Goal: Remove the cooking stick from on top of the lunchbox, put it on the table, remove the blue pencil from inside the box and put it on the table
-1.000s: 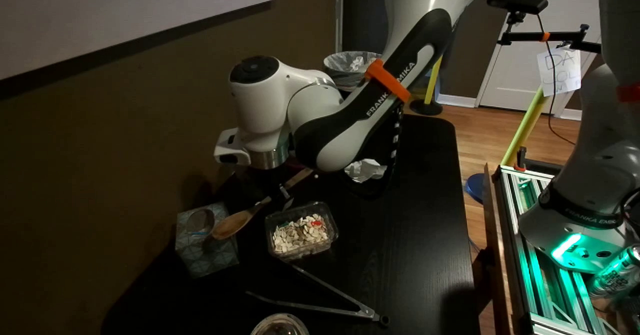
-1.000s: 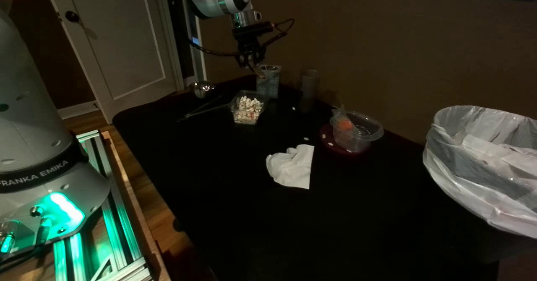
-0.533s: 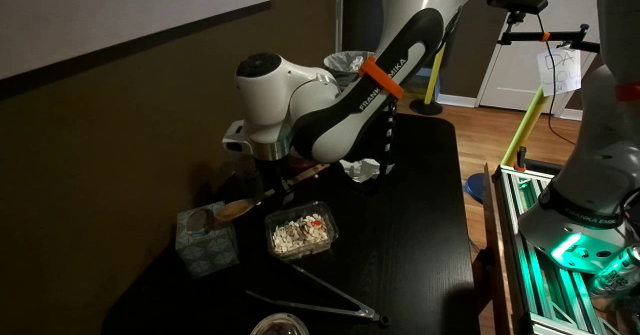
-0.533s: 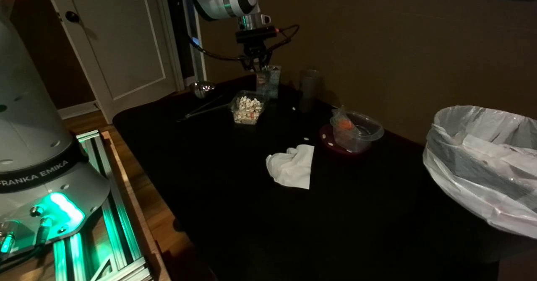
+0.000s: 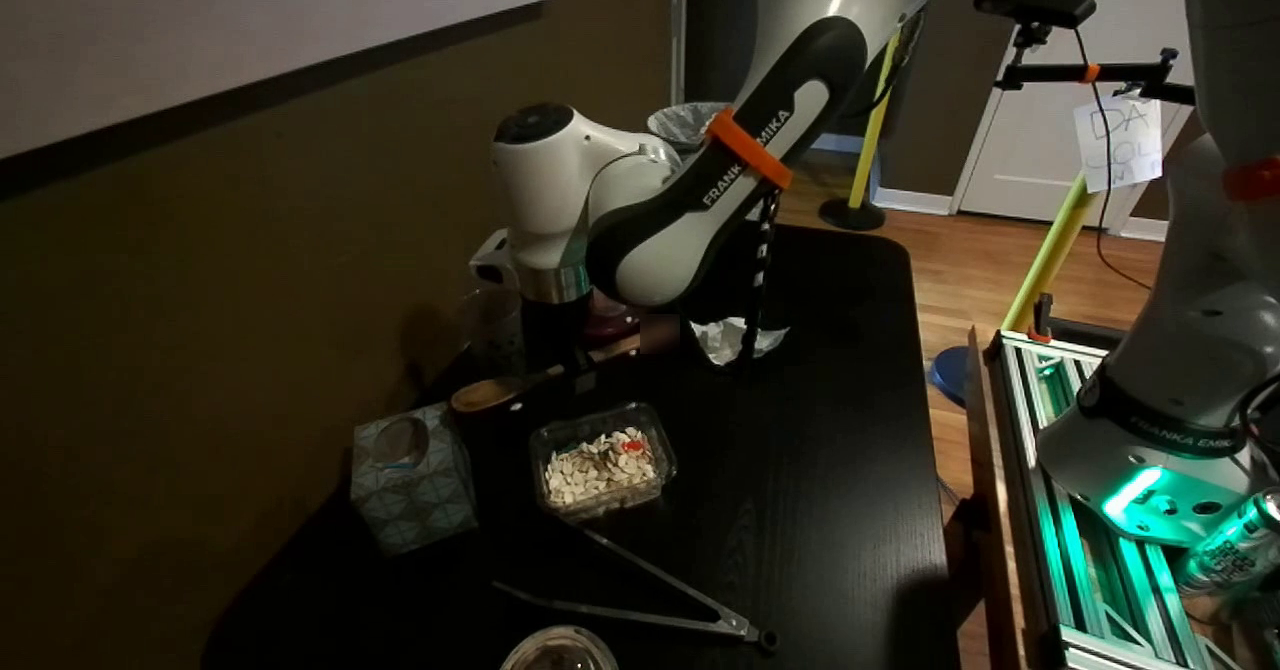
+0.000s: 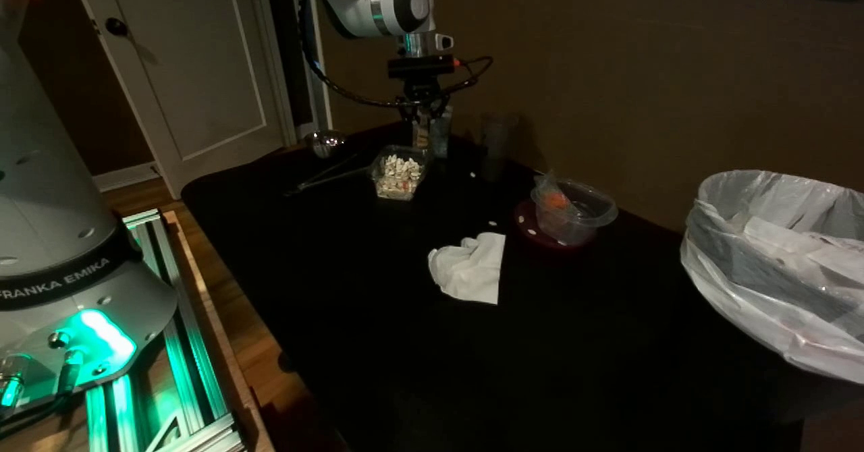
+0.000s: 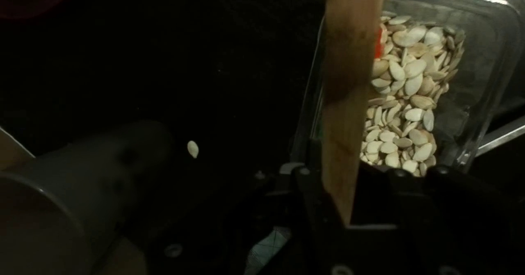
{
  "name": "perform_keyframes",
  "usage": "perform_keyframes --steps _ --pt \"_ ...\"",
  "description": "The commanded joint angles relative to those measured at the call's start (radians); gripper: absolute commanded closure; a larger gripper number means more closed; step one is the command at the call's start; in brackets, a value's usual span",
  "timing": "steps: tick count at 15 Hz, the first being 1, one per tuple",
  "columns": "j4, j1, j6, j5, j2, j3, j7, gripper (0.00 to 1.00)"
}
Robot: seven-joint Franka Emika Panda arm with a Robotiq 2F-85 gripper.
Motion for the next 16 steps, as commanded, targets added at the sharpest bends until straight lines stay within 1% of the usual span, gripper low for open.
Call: perform_keyframes --steps 1,2,3,6,8,9,12,16 --pt "0.0 -0.019 -0.003 0.0 0.016 -0.032 0.026 0.98" --pt "-0.008 -0.025 0.005 -0.009 0.018 -0.041 0.018 0.98" --pt "-0.026 -0.045 0.034 -0.007 0.025 -0.038 -0.018 0.98" --pt "-0.059 -0.083 0.041 -0.003 0.047 -0.042 -0.062 0.98" --pt "-0.073 -0.095 0.011 0.009 0.07 -0.061 -0.021 0.98" --pt "-0.079 -0.109 -0.007 0.037 0.085 -0.06 -0.004 0.98" --pt "-0.08 -0.112 -0.039 0.059 0.128 -0.093 0.088 0.98" --pt "-0.079 -0.139 -0.013 0.146 0.162 -0.101 0.204 0.98"
